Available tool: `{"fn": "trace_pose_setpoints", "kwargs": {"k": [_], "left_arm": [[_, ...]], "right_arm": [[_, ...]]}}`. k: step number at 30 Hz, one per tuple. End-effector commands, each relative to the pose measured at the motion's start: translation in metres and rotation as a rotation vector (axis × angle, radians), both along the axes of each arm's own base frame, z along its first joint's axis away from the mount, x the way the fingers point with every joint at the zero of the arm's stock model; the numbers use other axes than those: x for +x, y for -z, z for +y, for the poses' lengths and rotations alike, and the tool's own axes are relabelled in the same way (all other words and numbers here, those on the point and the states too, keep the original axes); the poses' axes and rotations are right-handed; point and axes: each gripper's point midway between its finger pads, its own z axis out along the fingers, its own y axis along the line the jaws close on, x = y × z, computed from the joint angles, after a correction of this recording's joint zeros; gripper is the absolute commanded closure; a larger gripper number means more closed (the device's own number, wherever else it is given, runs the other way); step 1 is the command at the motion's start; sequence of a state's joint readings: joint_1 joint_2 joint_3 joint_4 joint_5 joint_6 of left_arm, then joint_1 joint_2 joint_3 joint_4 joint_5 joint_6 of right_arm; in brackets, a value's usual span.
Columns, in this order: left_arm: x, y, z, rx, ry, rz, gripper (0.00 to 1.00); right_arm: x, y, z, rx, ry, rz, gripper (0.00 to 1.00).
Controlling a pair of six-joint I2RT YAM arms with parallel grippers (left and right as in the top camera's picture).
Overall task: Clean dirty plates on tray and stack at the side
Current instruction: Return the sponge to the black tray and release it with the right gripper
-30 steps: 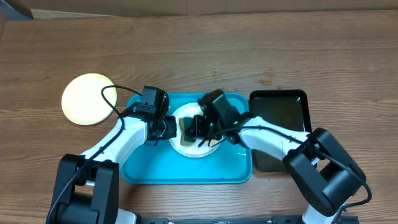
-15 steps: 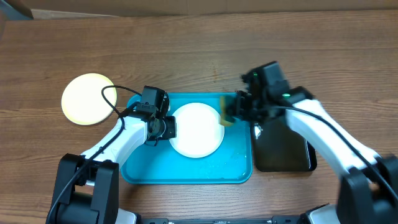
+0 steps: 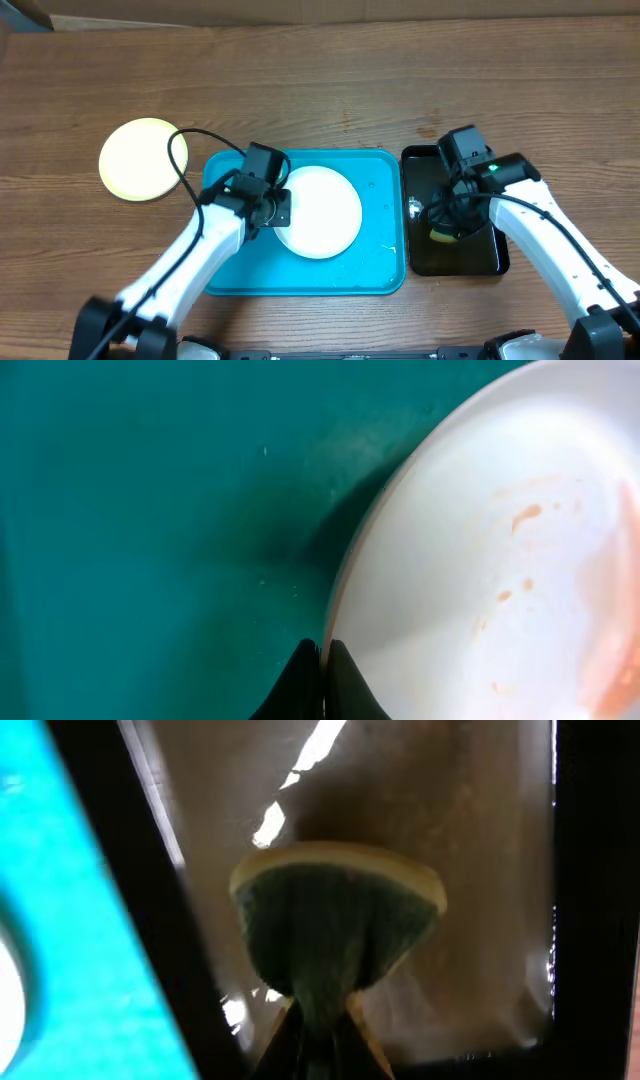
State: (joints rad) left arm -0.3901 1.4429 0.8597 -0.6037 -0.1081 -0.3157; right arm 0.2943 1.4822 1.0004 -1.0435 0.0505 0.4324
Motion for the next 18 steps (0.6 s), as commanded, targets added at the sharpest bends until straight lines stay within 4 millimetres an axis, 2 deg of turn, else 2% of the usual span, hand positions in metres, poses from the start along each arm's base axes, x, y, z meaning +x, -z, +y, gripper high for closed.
{"fn": "trace_pose_setpoints", "kwargs": {"k": [1,5,14,18], "left_arm": [[0.009,-0.03,0.009,0.097,-0.046,-0.138,0.96],[0.007,-0.039,0.003,0.117,-0.025,-0.174,0.96],[0.007,-0.04,0.001,0.113,-0.019,-0.181,0.96],[0.008,-0.042,-0.001,0.095,-0.031,-0.186,0.96]], "right_arm": [[-0.001,0.011,-0.016,-0.053,0.082,-0.018,0.96],[-0.006,0.018,-0.024,-0.057,0.115,0.001,0.96],[-0.013,0.02,-0.042,-0.068,0.181,0.042,0.96],[-0.024,0.024,-0.045,-0.078,0.182,0.081,0.92]]}}
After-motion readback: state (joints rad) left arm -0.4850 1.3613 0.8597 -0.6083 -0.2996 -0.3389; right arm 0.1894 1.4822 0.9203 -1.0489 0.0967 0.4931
